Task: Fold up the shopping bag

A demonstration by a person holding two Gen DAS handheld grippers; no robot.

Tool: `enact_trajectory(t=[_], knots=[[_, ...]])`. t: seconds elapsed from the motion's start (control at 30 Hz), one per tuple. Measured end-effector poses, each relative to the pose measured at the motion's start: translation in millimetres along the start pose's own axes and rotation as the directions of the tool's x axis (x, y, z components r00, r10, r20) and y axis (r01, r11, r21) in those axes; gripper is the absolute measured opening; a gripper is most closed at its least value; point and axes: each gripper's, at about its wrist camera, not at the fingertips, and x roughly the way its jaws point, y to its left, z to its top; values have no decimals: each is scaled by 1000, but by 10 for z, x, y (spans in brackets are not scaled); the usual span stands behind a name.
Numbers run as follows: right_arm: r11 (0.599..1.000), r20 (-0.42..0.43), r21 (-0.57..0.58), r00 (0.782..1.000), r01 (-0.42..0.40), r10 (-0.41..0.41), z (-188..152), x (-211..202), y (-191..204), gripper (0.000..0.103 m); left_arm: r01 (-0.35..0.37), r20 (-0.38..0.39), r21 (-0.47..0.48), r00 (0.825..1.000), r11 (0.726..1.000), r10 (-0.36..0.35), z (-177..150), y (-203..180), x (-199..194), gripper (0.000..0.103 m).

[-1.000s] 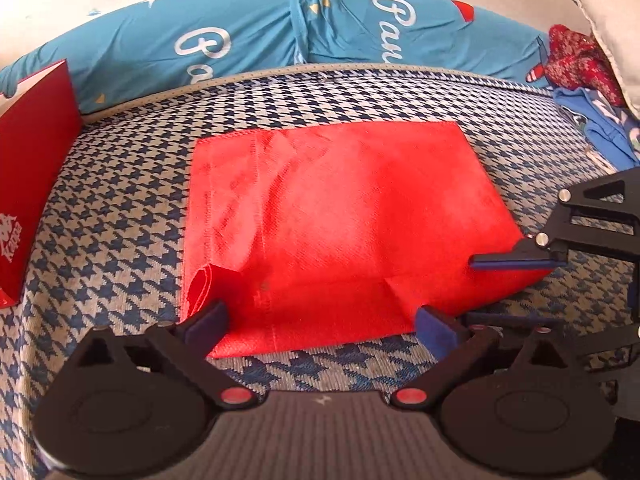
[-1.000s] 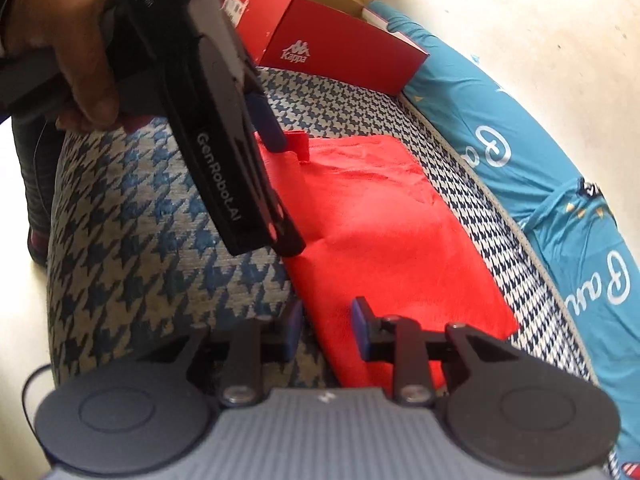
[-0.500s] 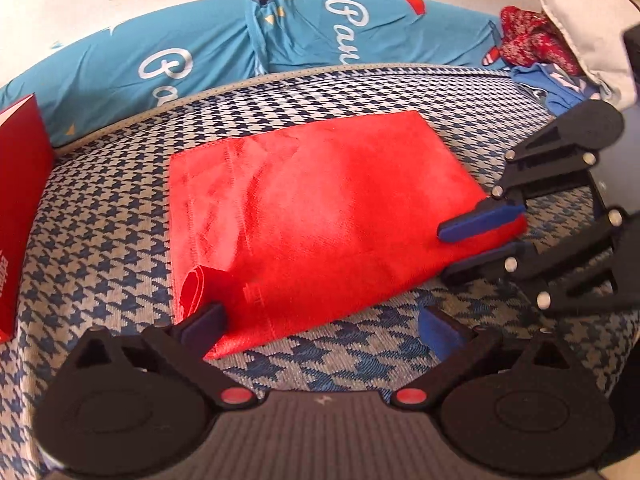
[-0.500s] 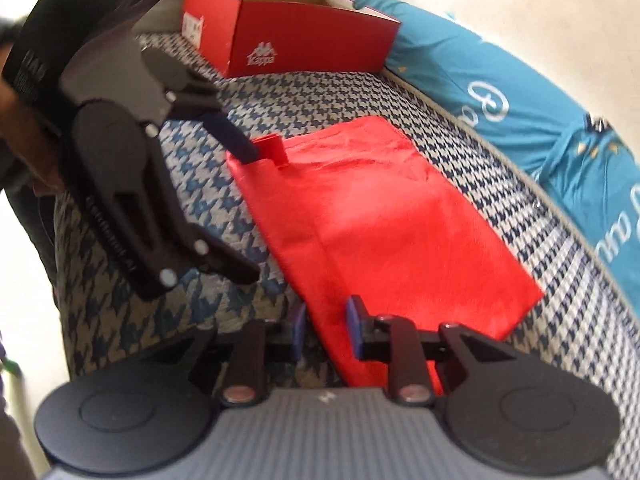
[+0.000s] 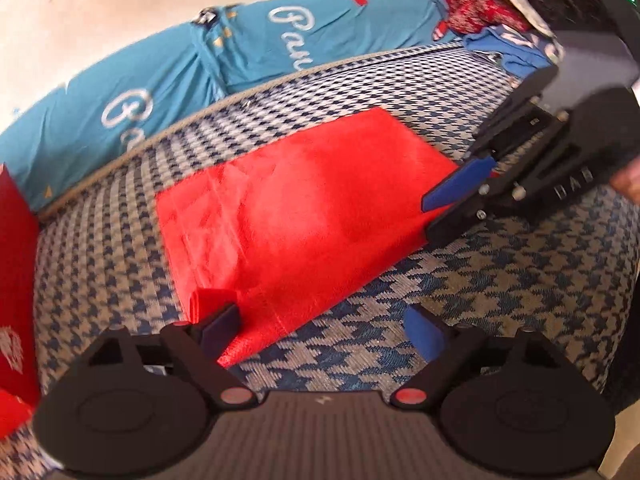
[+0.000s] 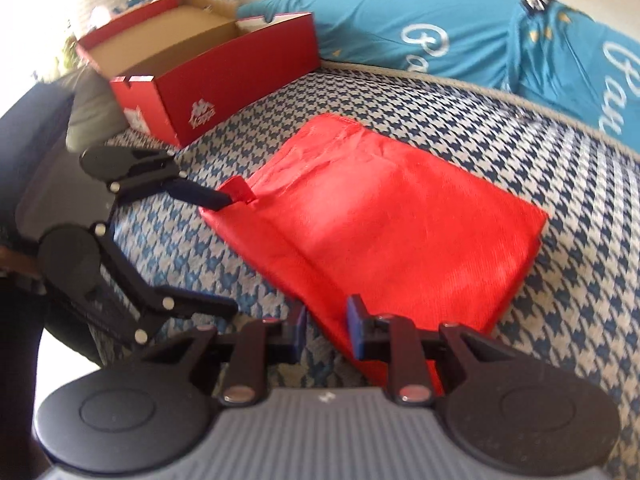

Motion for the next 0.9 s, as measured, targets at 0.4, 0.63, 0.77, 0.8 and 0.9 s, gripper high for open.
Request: enact_trajectory(t=[0.4, 0.63, 0.77, 0.8, 0.9], knots=[[1000, -6, 7, 1000, -5, 5, 26, -5, -45, 20, 7, 42, 225, 999, 974, -17, 56, 65, -17, 56], [1000, -11, -9, 1000, -6, 6, 28, -7, -43, 20, -36, 65, 429, 998, 903, 8, 77, -49, -80, 52], [1000, -13, -20, 1000, -6, 6, 28, -9, -48, 20, -27, 59, 521, 998, 853, -5, 67, -141, -52, 52], [1000, -13, -22, 1000, -6, 6, 28, -10, -52, 20, -18, 51, 539, 999, 842, -11, 70, -154, -37, 51], [999, -15, -38, 1000, -1, 0, 37, -7, -38, 20, 69, -21, 503, 998, 862, -67, 154, -73, -2, 39]])
